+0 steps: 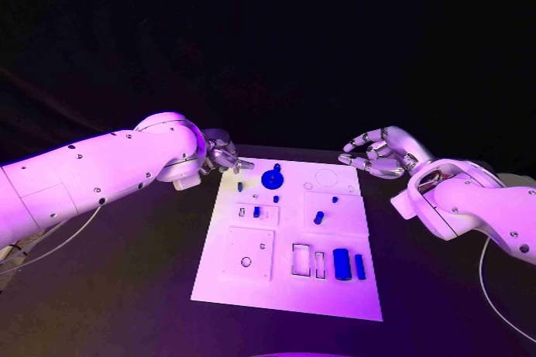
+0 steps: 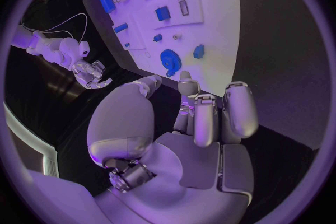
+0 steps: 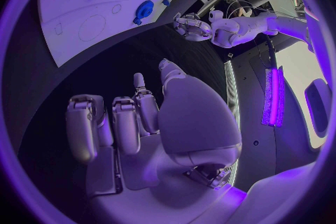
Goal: Assemble the parts on the task board
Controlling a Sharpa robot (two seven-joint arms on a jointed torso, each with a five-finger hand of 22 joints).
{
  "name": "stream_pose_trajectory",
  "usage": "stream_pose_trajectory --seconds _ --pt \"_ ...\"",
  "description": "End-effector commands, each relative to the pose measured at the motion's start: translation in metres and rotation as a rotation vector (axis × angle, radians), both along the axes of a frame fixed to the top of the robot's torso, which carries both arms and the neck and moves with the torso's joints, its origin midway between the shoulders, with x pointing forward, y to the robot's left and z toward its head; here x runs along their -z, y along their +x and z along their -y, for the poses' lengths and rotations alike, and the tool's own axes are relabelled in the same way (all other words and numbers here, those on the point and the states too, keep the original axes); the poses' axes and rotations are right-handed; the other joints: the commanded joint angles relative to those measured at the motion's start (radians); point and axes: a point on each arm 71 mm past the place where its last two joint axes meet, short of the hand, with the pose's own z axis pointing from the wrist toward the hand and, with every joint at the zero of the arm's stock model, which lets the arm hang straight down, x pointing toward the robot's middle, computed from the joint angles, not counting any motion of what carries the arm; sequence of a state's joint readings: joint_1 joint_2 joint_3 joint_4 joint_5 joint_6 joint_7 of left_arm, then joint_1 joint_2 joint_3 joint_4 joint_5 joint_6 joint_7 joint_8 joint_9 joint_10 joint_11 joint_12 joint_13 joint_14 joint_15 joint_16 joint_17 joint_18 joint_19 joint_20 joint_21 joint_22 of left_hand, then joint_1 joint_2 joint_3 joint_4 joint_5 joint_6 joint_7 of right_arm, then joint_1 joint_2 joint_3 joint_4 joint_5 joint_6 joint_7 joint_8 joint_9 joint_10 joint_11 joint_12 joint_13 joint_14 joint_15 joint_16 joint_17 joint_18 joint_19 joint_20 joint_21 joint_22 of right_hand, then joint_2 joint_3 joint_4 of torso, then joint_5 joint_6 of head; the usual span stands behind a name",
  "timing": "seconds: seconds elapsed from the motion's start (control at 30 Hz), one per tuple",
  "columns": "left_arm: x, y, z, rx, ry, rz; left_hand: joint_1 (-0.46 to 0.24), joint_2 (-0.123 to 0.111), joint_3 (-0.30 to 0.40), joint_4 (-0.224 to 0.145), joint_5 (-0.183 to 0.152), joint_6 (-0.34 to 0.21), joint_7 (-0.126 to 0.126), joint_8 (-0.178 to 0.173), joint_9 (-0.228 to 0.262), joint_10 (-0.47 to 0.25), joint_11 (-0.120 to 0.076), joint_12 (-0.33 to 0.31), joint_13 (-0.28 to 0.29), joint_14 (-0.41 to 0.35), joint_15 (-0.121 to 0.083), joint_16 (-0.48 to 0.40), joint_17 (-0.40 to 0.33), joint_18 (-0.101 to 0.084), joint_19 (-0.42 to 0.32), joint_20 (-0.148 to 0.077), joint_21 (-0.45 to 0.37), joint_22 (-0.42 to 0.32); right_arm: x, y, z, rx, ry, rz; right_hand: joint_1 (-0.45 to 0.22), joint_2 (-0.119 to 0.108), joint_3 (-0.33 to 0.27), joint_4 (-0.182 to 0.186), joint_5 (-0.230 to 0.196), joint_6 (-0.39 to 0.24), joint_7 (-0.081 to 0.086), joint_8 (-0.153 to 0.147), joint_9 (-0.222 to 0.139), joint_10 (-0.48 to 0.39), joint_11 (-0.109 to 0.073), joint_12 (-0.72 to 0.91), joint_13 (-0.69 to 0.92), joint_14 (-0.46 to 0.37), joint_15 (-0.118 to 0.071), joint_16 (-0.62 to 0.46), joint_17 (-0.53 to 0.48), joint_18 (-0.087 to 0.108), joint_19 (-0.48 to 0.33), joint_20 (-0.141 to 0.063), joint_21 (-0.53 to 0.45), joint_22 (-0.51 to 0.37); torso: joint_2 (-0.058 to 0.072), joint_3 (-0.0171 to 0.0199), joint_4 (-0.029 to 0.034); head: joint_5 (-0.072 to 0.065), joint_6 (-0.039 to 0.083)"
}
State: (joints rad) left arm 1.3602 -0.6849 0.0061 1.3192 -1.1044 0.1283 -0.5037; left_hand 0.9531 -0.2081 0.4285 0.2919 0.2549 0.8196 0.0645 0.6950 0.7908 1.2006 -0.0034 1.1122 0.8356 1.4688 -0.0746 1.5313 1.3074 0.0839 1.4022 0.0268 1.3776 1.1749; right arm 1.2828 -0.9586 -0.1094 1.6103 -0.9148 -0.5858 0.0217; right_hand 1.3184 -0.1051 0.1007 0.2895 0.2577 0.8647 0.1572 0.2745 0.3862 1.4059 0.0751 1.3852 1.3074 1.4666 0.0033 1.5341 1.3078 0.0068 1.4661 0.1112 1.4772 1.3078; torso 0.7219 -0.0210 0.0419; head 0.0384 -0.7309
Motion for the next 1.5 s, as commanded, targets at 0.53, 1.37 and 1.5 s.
stream_pose_trajectory --seconds 0.53,1.37,1.5 --pt "0.025 0.025 0.002 0.036 0.148 -0.098 0.038 0.005 -0.028 -0.001 -0.006 -0.008 0.013 -0.032 -0.032 -0.019 0.007 -0.007 -0.014 0.084 0.015 0.002 0.207 -0.004 -0.003 0.01 -0.007 -0.003 0.003 0.0 -0.005 -0.024 -0.002 -0.009 -0.01 -0.001 -0.004 0.0 -0.003 0.001 -0.004 0.004 0.001 0.0 -0.005 -0.001 0.066 0.076 -0.006 -0.003 0.134 0.019 0.048 -0.008 -0.004 0.193 0.003 -0.0009 -0.0024 0.004 -0.003" --pt "0.036 0.023 0.009 0.079 0.17 -0.185 0.092 0.022 -0.038 -0.003 -0.005 0.004 0.018 -0.047 -0.057 -0.03 0.012 -0.004 -0.02 0.084 0.02 0.003 0.208 -0.003 -0.008 0.017 -0.009 -0.005 0.004 0.0 -0.008 -0.029 -0.002 -0.014 -0.01 -0.001 -0.004 0.0 -0.002 0.001 -0.004 0.004 0.001 0.001 -0.005 -0.001 0.067 0.077 -0.006 -0.002 0.135 0.019 0.049 -0.008 -0.003 0.193 0.001 -0.0002 -0.0017 0.006 -0.009" --pt "0.036 0.023 0.01 0.077 0.158 -0.18 0.114 0.031 -0.037 -0.004 -0.004 0.008 0.018 -0.049 -0.064 -0.029 0.012 0.001 -0.017 0.084 0.02 0.004 0.21 -0.003 -0.007 0.018 -0.008 -0.003 0.005 0.001 -0.008 -0.03 -0.002 -0.014 -0.01 -0.001 -0.004 0.0 -0.002 0.001 -0.004 0.004 0.001 0.001 -0.005 -0.001 0.067 0.077 -0.006 -0.002 0.135 0.019 0.049 -0.008 -0.003 0.193 0.002 0.0 -0.0027 0.007 -0.009"
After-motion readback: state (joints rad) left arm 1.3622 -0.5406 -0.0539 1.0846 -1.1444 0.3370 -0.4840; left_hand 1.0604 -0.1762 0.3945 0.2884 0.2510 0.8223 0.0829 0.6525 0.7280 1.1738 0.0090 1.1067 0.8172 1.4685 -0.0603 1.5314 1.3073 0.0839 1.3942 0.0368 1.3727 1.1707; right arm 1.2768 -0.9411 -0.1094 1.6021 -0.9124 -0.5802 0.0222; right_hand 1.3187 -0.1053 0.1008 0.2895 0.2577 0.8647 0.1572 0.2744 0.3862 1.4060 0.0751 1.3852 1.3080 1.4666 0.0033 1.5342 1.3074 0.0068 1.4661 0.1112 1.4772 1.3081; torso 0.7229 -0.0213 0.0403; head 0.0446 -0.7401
